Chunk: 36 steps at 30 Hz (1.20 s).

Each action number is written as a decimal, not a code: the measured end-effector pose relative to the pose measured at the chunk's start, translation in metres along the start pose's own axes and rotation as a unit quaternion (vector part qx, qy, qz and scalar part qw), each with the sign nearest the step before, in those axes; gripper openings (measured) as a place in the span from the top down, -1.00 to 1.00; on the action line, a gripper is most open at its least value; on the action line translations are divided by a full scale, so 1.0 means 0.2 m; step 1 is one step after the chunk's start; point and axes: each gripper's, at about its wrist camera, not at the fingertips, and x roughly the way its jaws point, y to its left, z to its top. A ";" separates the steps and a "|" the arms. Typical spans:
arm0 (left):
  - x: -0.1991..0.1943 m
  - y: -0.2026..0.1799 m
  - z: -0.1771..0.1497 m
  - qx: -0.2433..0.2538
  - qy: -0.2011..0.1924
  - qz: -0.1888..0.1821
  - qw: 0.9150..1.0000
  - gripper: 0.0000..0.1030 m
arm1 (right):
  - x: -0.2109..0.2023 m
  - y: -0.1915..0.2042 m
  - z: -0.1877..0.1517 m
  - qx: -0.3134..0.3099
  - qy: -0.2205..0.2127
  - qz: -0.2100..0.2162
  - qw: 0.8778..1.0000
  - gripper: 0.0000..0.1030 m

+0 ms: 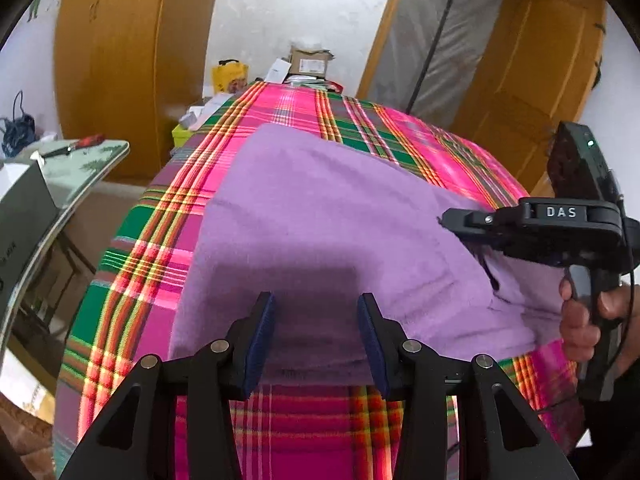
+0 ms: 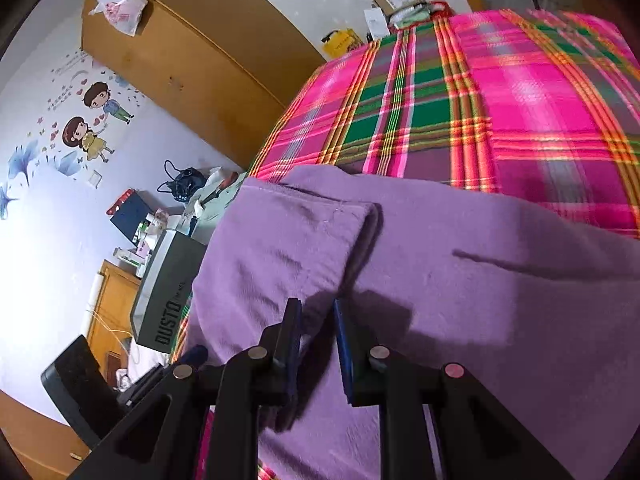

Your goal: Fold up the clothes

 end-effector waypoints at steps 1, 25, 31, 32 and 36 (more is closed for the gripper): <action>-0.01 0.01 0.00 -0.005 -0.001 -0.003 1.000 0.14 | -0.02 0.02 -0.01 -0.009 -0.007 0.002 1.000 0.64; 0.04 -0.12 -0.01 0.017 0.019 -0.037 0.999 0.14 | -0.16 0.09 -0.26 -0.123 -0.013 0.012 0.992 0.78; 0.02 -0.14 0.00 0.016 0.015 -0.036 0.999 0.11 | -0.38 -0.19 -0.28 -0.050 -0.055 -0.020 0.997 0.65; 0.02 -0.14 0.02 0.009 0.013 -0.044 0.999 0.11 | -0.43 -0.23 -0.28 -0.039 -0.065 -0.026 0.997 0.62; -0.01 -0.20 0.06 0.013 0.000 -0.059 0.998 0.11 | -0.59 -0.37 -0.30 -0.001 -0.103 -0.048 0.994 0.58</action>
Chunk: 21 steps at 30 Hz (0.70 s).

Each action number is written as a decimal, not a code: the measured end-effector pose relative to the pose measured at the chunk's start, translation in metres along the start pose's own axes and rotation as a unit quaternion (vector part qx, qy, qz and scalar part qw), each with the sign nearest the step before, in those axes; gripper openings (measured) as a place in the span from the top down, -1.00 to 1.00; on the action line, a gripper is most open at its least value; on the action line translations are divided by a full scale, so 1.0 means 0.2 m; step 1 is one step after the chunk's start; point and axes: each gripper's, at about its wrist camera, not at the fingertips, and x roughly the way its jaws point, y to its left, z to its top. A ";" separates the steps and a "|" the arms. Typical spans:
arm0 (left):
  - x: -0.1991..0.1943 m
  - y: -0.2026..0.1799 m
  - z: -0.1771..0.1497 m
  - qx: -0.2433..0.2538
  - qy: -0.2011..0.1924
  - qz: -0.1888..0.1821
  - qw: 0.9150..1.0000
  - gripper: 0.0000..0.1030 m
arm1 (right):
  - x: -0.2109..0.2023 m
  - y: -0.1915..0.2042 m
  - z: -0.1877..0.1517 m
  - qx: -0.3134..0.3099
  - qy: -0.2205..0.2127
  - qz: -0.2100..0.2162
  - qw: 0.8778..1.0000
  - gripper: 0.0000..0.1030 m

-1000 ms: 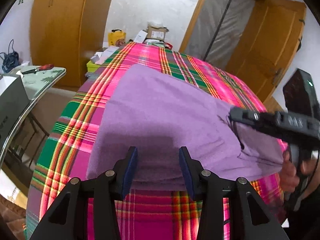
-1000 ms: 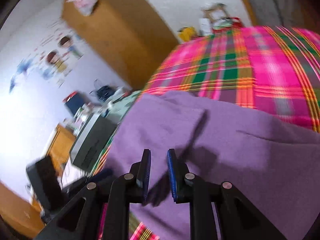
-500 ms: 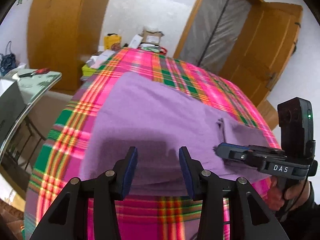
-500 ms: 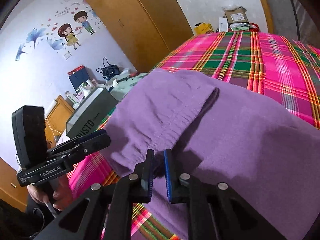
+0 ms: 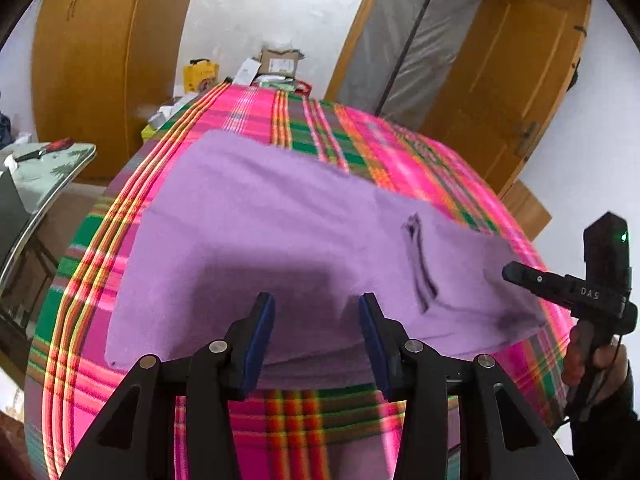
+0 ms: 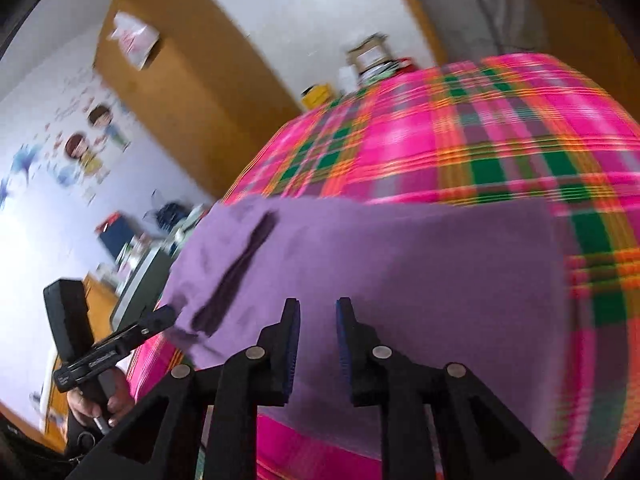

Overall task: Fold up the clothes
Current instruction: 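Press the folded sweater edge flat with the right gripper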

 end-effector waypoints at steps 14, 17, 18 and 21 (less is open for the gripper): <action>0.14 -0.36 0.06 0.071 0.019 -0.064 0.995 0.11 | -0.26 -0.54 -0.12 0.180 -0.041 0.004 0.983 0.32; 0.20 -0.43 0.06 0.083 0.031 -0.074 0.993 0.11 | -0.25 -0.57 -0.14 0.188 -0.038 0.030 0.981 0.28; 0.23 -0.44 0.06 0.085 0.038 -0.078 0.993 0.11 | -0.25 -0.57 -0.14 0.187 -0.040 0.035 0.981 0.27; 0.28 -0.47 0.05 0.086 0.053 -0.085 0.991 0.11 | -0.23 -0.58 -0.11 0.183 -0.040 0.045 0.981 0.27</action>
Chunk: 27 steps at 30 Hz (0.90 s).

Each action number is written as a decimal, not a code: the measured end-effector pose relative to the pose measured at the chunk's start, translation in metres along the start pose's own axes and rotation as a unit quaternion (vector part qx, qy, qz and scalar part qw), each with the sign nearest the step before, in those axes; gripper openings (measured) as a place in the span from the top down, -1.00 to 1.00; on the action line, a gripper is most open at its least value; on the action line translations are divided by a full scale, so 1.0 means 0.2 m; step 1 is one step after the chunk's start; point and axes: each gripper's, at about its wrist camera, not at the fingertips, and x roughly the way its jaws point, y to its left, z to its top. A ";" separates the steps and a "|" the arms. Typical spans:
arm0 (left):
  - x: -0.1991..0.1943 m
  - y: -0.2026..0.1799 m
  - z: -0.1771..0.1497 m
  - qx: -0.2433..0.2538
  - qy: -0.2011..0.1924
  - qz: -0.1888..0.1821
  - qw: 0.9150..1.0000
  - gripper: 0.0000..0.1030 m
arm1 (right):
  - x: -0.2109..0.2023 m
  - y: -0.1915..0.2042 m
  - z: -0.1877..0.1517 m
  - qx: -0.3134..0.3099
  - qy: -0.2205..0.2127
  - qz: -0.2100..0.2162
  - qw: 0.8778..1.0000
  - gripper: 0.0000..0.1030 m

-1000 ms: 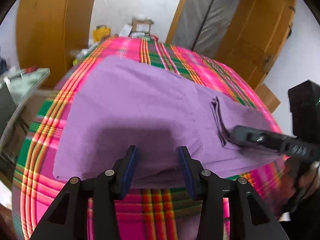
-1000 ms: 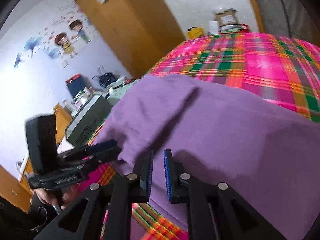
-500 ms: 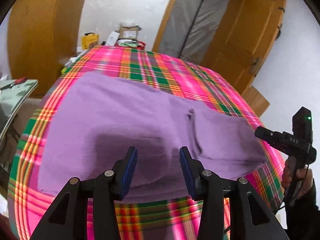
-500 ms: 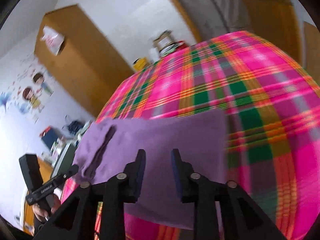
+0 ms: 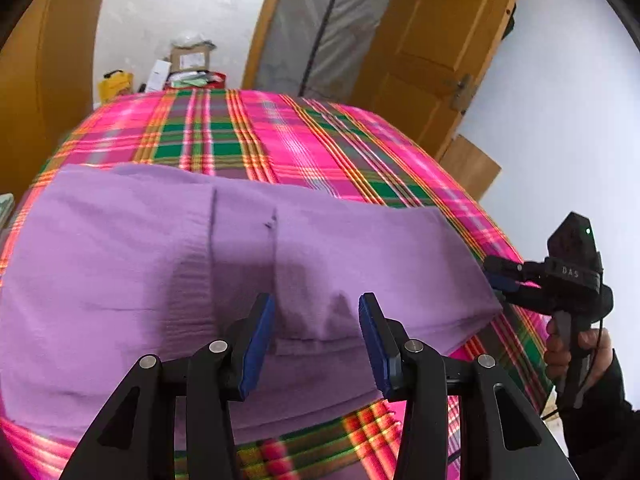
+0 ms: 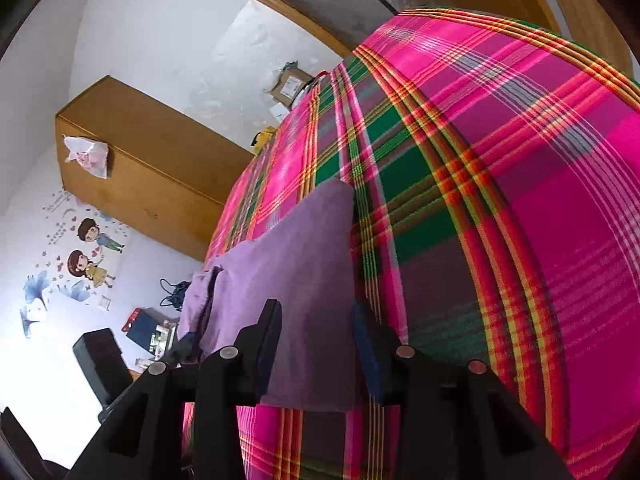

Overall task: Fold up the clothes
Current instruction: 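Press the folded sweater edge flat with the right gripper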

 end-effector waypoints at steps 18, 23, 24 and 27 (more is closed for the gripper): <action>0.05 -0.05 -0.02 0.004 0.003 -0.009 1.000 0.11 | 0.13 0.03 0.09 -0.037 0.029 0.008 0.999 0.27; 0.05 -0.05 -0.04 0.008 0.002 -0.010 1.000 0.11 | 0.12 0.03 0.06 -0.046 0.047 0.020 0.998 0.25; 0.06 -0.05 -0.04 0.007 0.003 -0.011 1.000 0.11 | 0.12 0.03 0.06 -0.047 0.048 0.022 0.997 0.24; 0.05 -0.05 -0.05 0.005 0.003 -0.013 1.000 0.11 | 0.13 0.02 0.08 -0.044 0.049 0.024 0.998 0.26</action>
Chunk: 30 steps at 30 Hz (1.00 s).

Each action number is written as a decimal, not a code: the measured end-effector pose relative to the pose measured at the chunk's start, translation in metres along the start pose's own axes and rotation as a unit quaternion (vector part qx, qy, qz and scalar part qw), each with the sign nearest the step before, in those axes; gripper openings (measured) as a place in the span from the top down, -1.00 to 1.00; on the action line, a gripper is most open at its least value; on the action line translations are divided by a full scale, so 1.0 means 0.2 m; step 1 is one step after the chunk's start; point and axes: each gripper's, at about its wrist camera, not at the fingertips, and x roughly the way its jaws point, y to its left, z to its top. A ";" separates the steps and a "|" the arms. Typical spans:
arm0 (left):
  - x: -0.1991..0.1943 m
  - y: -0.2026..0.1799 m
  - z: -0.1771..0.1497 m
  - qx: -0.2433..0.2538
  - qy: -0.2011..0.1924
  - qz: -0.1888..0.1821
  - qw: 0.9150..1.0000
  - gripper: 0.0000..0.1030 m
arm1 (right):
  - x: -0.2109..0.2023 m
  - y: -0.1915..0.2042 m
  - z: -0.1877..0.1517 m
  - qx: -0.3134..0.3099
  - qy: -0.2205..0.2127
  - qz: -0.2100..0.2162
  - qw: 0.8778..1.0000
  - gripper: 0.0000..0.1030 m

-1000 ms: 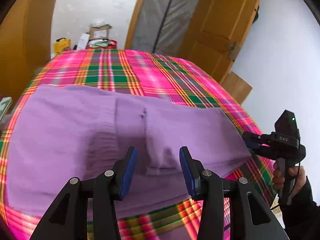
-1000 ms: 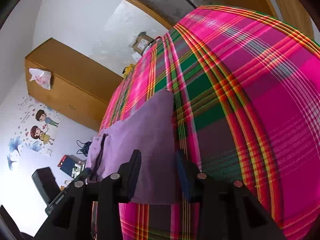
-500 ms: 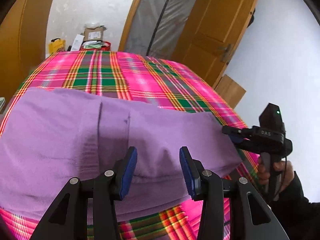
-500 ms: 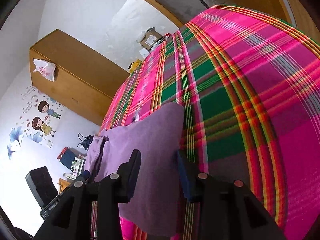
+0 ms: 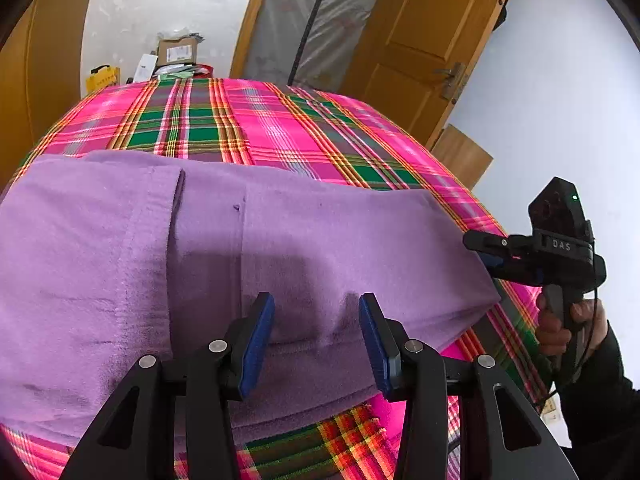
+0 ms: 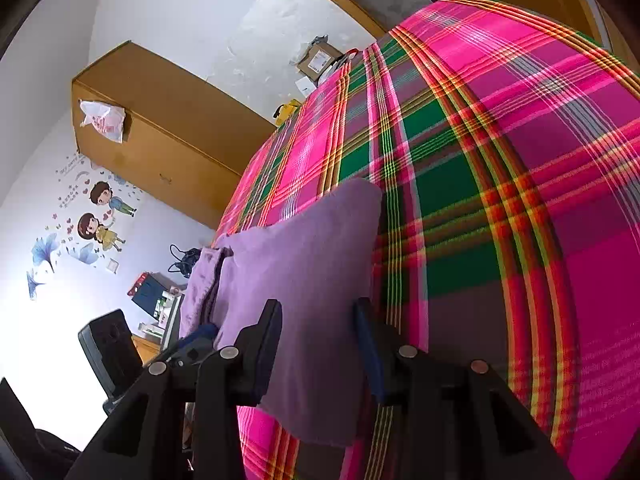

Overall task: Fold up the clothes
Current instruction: 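Press the folded sweater edge flat with the right gripper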

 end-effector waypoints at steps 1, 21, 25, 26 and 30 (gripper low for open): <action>0.00 0.00 0.00 0.000 0.000 0.000 1.000 0.11 | 0.01 0.00 0.01 0.001 -0.003 -0.001 1.000 0.28; 0.00 0.01 0.00 -0.008 -0.001 -0.007 1.000 0.11 | 0.04 -0.01 0.02 -0.016 0.016 -0.032 0.999 0.57; 0.00 0.01 0.00 -0.008 -0.002 -0.007 1.000 0.11 | 0.03 0.00 0.01 -0.018 0.015 -0.037 0.999 0.65; 0.00 0.01 0.00 -0.008 -0.002 -0.007 1.000 0.11 | 0.03 0.00 0.01 -0.015 0.014 -0.035 0.999 0.66; 0.00 0.01 0.00 -0.008 -0.002 -0.007 1.000 0.11 | 0.01 -0.01 0.00 -0.010 0.009 -0.025 1.000 0.66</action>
